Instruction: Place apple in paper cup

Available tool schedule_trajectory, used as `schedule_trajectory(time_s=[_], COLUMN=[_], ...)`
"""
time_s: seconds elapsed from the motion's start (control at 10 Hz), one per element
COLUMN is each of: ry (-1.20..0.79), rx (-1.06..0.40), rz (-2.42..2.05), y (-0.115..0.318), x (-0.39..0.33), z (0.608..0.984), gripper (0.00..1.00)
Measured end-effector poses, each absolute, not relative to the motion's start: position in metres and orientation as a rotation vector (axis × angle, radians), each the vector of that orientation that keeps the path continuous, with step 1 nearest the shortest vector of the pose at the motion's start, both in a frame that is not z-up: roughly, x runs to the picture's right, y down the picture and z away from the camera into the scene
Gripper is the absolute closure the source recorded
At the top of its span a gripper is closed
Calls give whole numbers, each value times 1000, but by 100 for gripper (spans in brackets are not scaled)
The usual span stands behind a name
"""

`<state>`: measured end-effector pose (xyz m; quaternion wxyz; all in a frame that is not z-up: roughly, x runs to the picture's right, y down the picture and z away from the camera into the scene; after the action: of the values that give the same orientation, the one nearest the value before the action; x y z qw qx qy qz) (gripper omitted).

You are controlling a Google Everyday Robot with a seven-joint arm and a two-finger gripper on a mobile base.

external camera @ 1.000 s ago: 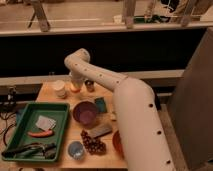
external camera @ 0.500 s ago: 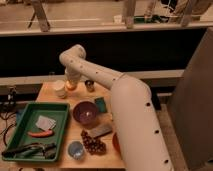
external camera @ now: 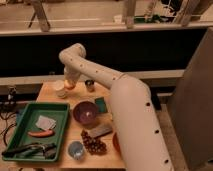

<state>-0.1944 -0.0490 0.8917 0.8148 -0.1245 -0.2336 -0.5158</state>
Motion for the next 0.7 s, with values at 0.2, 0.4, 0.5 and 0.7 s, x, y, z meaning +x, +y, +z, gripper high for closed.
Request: schedule_trajectory(time_s=[0.2,0.4,0.5,0.7], ry=[-517,-518,-519,-519], rx=[-260,-260,-260,-260], rz=[-1081,-1082,-1083,-1083], y=[-50,-49,-49,-49], x=[-192,-193,-194,-194], z=[889,889,889,889], gripper=[99,99,99,99])
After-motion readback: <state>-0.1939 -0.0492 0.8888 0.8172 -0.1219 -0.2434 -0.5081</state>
